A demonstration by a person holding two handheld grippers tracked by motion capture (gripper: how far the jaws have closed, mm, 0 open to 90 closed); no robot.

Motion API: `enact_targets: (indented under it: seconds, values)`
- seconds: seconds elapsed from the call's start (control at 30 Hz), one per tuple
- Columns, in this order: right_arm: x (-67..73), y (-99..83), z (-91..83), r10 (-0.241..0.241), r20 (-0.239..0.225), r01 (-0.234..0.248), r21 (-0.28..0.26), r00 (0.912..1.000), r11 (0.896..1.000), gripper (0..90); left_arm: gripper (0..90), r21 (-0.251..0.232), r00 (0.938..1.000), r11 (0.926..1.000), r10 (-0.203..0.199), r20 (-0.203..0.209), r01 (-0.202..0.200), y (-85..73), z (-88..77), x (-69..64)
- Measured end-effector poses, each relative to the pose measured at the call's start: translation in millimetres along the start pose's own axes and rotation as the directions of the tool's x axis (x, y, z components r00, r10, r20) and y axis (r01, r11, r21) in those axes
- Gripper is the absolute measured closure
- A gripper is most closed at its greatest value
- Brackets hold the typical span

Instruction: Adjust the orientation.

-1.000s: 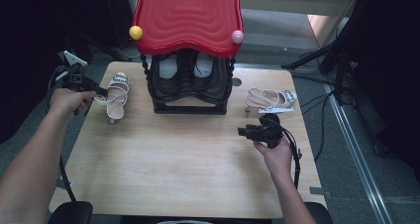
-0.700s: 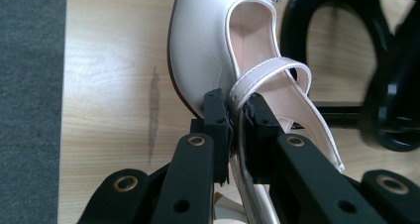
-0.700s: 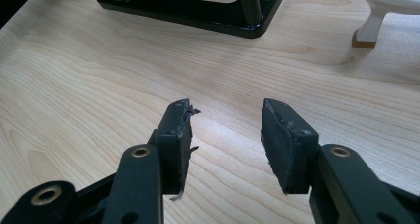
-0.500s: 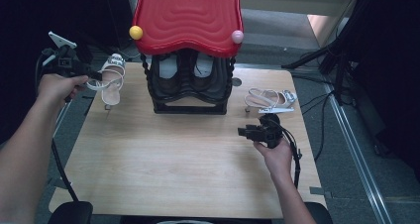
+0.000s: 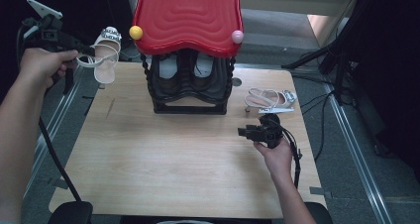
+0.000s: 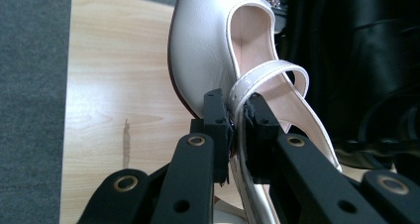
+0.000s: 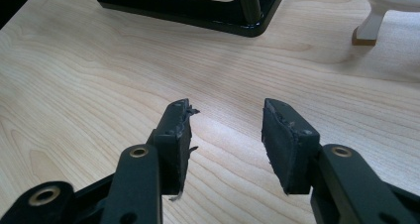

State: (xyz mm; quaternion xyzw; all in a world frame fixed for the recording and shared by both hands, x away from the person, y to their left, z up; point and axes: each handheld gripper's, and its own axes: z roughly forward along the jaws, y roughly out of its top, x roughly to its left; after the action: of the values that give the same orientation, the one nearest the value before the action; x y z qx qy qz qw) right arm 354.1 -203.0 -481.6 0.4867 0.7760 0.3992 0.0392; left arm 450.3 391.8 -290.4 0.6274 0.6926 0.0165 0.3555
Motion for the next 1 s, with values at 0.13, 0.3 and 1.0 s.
enact_targets:
  seconds: [0.13,0.3,1.0]
  values:
    - [0.0,0.0,0.1,0.004,0.001,-0.004,0.003,1.0,1.0,54.9,83.4,-0.021,0.9999,0.9997,0.013,0.0,-0.013,12.4,-16.7,-16.9]
    - [-0.2,-0.1,-0.2,0.004,0.002,-0.004,0.003,1.0,1.0,54.6,83.4,-0.031,0.9994,0.9989,0.035,0.006,-0.035,25.6,-36.1,-34.8]
    - [-1.2,0.1,0.4,0.011,0.003,-0.011,0.003,0.9999,1.0,54.4,83.3,-0.135,0.9953,0.9898,0.058,0.078,-0.047,55.6,-87.9,-95.0]
